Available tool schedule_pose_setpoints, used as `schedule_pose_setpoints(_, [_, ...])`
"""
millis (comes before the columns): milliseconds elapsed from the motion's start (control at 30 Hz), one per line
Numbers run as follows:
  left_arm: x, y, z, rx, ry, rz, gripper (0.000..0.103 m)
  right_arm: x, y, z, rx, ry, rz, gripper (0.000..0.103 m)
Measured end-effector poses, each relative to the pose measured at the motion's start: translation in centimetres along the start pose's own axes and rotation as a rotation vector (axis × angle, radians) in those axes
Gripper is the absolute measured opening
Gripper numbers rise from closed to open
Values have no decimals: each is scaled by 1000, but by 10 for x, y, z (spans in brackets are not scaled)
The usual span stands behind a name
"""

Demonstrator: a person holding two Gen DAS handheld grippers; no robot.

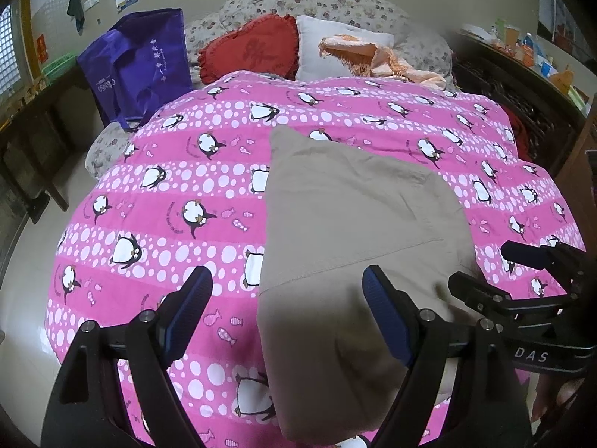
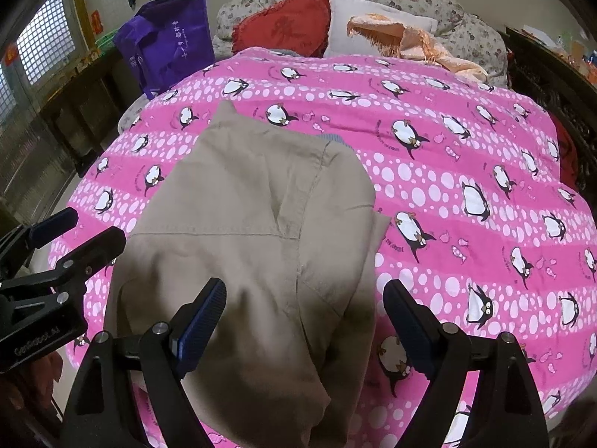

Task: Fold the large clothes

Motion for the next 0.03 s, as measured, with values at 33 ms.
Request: schedule_pose_setpoints(33, [-1,1,-1,2,-3,0,83,1,0,-1,-3,1,-1,88])
Point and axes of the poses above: each gripper's, at about its wrist camera, not at the fingertips, and z roughly against the way its jaws point, x to its right, y to its top, the point moved 9 cm from there along -z, roughly the way its jaws point, and after that the axes turned 4 degrees about -z, right-handed, at the moved point
